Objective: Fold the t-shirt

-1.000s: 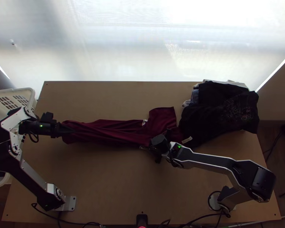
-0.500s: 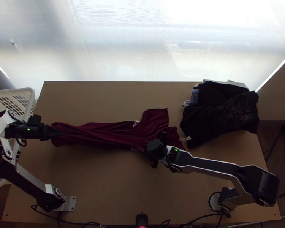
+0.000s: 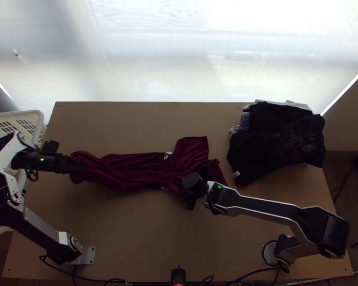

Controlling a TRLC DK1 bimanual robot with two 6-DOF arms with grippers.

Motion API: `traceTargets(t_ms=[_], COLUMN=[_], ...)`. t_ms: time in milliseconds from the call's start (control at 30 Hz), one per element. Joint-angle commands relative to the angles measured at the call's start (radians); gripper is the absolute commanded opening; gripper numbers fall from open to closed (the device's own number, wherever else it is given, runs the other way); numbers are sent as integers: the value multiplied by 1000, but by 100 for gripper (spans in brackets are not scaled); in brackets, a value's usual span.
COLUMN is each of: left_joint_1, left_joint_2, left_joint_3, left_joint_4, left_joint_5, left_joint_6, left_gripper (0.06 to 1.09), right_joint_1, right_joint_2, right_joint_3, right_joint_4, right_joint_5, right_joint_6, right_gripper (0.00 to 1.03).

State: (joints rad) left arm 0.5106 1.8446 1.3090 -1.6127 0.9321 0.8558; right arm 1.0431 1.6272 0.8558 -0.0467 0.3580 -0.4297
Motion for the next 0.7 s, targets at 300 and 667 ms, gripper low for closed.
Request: traceTargets(t_ms=[300, 667], left_joint_1=[-567, -997], left_joint_2=[2, 332], left_joint_3=[277, 788], left_joint_4=[10, 45], left_joint_5=[11, 13], left_joint_6=[-233, -455], left_gripper=[10, 10], right_joint_1=[-153, -370], right_joint_2=[-148, -402], right_joint_3=[42, -8], right_joint_4=[-107, -255], right_joint_5=[-54, -54], right_joint_6=[42, 49], right_gripper=[3, 3])
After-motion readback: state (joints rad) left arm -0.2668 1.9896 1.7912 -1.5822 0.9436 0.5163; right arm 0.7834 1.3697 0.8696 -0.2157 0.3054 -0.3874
